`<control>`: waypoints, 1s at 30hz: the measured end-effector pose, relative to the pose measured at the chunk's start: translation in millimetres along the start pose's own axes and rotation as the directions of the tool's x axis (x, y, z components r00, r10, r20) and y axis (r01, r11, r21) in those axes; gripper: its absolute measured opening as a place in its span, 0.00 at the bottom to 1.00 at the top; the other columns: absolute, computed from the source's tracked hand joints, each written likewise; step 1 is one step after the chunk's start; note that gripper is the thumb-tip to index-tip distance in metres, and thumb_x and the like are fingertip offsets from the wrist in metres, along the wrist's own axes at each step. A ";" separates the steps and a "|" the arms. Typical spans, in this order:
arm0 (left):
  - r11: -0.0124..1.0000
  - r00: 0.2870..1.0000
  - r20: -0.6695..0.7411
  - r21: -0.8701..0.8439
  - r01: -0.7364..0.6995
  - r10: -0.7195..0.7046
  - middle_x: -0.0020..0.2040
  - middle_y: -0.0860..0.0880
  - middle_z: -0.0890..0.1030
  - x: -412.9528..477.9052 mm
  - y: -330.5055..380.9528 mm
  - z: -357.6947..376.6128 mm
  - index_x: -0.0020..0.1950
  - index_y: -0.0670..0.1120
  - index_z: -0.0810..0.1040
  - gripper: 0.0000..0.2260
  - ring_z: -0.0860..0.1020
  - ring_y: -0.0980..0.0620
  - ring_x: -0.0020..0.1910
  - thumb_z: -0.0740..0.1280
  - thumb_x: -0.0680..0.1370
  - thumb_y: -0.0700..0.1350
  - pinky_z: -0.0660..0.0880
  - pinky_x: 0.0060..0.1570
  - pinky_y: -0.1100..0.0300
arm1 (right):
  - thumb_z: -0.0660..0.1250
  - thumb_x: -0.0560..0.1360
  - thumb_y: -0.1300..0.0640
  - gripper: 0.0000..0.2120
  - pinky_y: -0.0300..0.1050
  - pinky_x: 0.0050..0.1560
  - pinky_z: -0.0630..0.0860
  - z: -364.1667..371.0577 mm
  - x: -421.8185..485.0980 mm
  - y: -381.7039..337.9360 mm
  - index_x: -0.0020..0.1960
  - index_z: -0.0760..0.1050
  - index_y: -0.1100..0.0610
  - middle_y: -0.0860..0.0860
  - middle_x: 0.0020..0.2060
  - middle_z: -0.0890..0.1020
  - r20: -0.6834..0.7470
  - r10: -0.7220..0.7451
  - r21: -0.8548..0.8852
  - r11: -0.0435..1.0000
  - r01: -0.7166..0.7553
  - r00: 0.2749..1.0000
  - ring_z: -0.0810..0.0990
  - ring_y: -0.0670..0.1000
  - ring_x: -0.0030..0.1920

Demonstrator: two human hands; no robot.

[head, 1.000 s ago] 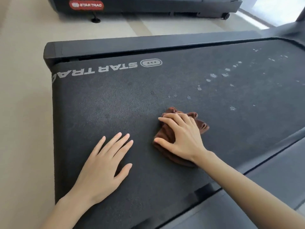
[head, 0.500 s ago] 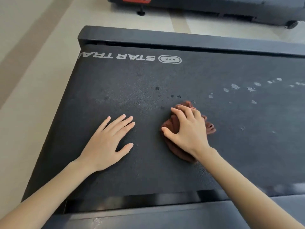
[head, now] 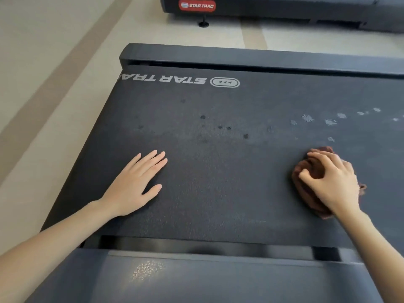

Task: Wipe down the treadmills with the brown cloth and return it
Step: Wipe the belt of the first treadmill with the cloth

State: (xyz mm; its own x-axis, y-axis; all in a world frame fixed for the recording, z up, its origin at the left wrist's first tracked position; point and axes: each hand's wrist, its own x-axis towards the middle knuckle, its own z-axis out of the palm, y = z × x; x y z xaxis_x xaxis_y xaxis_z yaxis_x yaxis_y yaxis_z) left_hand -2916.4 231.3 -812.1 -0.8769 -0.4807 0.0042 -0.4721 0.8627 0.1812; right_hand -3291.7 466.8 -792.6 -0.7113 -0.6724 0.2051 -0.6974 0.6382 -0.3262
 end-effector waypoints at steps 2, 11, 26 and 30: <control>1.000 1.000 -0.018 -0.014 0.005 -0.005 0.76 0.53 0.57 1.0 1.7 -0.3 0.75 0.48 0.59 0.29 0.49 0.56 0.76 0.49 0.77 0.59 0.49 0.74 0.52 | 0.64 0.68 0.39 0.24 0.60 0.62 0.68 -3.1 -6.3 4.2 0.60 0.76 0.50 0.51 0.62 0.76 -0.038 0.105 -0.024 0.994 -0.106 0.994 0.70 0.64 0.60; 0.998 0.998 -0.060 -0.058 -0.019 0.015 0.75 0.55 0.59 2.3 -2.8 1.3 0.74 0.47 0.61 0.29 0.52 0.57 0.75 0.51 0.76 0.59 0.47 0.74 0.56 | 0.64 0.68 0.40 0.25 0.55 0.62 0.67 52.0 -87.2 -180.6 0.60 0.76 0.51 0.50 0.61 0.76 0.108 -0.470 0.135 0.880 0.455 0.876 0.72 0.58 0.61; 0.995 0.992 -0.119 -0.100 0.027 -0.038 0.75 0.53 0.60 2.1 -7.3 6.5 0.74 0.46 0.62 0.31 0.54 0.55 0.75 0.50 0.76 0.61 0.55 0.73 0.50 | 0.69 0.67 0.47 0.20 0.53 0.59 0.67 38.8 -60.8 -147.5 0.57 0.78 0.53 0.50 0.59 0.78 -0.024 -0.102 -0.022 0.995 0.102 0.994 0.73 0.59 0.59; 0.992 0.992 -0.110 -0.108 0.057 -0.069 0.76 0.53 0.57 1.6 -8.3 7.5 0.75 0.46 0.58 0.31 0.51 0.57 0.75 0.53 0.76 0.60 0.51 0.73 0.55 | 0.64 0.67 0.44 0.21 0.52 0.60 0.70 61.3 -71.1 -210.7 0.56 0.78 0.52 0.49 0.57 0.79 0.112 -0.557 0.108 0.830 0.547 0.823 0.74 0.55 0.58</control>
State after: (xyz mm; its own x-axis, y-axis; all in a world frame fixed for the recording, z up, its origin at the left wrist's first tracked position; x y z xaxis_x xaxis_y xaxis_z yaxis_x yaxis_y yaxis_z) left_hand -2914.5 224.6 -820.9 -0.8268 -0.5536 0.0995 -0.5090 0.8116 0.2867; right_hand -3088.8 357.2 -795.0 -0.1871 -0.9507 0.2473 -0.9584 0.1214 -0.2582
